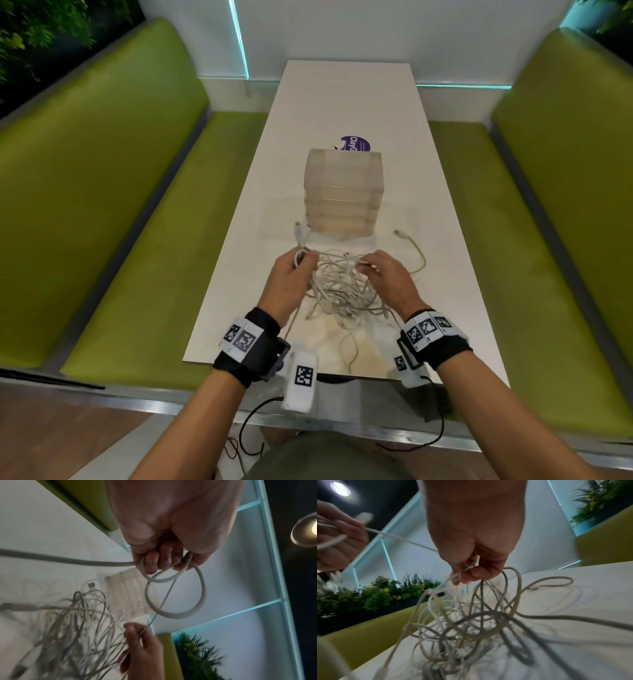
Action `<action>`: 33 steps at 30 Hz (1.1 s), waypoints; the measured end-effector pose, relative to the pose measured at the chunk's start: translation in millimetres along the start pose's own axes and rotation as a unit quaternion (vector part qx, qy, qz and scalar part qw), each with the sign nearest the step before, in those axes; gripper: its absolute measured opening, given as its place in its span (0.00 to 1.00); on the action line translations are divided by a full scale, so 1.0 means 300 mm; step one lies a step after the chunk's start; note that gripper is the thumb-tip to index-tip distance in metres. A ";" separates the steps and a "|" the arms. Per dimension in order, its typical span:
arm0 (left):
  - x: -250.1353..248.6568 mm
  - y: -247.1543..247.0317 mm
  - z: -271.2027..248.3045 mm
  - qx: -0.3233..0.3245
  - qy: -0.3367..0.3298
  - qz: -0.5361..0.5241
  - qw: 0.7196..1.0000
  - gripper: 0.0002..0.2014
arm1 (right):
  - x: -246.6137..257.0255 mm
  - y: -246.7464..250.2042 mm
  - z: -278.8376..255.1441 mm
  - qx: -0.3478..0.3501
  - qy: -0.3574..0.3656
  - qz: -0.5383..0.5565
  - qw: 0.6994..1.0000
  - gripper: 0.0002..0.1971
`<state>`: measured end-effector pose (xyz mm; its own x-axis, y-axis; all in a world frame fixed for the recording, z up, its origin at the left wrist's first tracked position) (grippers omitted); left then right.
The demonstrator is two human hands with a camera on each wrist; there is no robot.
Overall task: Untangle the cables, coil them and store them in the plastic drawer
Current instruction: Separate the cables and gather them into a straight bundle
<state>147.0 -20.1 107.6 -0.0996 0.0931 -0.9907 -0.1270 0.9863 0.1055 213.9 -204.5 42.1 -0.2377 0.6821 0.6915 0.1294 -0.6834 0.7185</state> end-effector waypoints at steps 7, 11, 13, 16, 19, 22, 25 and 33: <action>-0.002 0.160 -0.020 -0.093 -0.008 -0.049 0.994 0.15 | 0.001 0.018 0.023 -0.004 0.005 0.020 1.000 0.10; 0.070 0.040 0.004 -0.018 0.009 0.055 0.998 0.14 | 0.078 0.003 0.006 -0.014 0.050 0.041 0.998 0.09; 0.090 -0.052 0.021 0.030 0.011 0.084 0.996 0.14 | 0.129 -0.017 -0.010 -0.004 0.088 0.012 0.996 0.10; 0.101 -0.134 0.052 0.040 0.012 0.099 0.994 0.19 | 0.171 -0.034 -0.030 0.005 0.112 -0.013 0.994 0.10; 0.091 -0.132 0.081 -0.010 0.001 0.131 0.991 0.15 | 0.184 -0.024 -0.041 -0.013 0.122 -0.002 0.992 0.10; 0.070 -0.124 0.080 -0.023 -0.016 0.132 0.991 0.12 | 0.160 -0.038 -0.034 -0.005 0.104 0.012 0.995 0.09; 0.022 -0.081 0.057 -0.055 -0.045 0.093 0.993 0.10 | 0.104 -0.057 -0.010 0.010 0.069 -0.024 0.997 0.09; -0.167 0.076 -0.001 -0.150 -0.133 -0.018 0.980 0.12 | 0.009 0.002 0.062 -0.043 0.013 -0.029 0.999 0.09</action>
<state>148.8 -2.4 159.6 0.1652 0.1294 -0.9777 -0.4141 0.9088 0.0503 231.4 -198.3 45.7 -0.2672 0.7145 0.6466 0.0320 -0.6641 0.7470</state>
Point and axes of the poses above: each hand's wrist, its own z-axis towards the middle knuckle, its own y-axis out of the back of the hand, x = y × z, the point moved 9 cm from there along z, towards the middle knuckle, and after that the axes turned 2 degrees about -z, right-handed, at the moved point
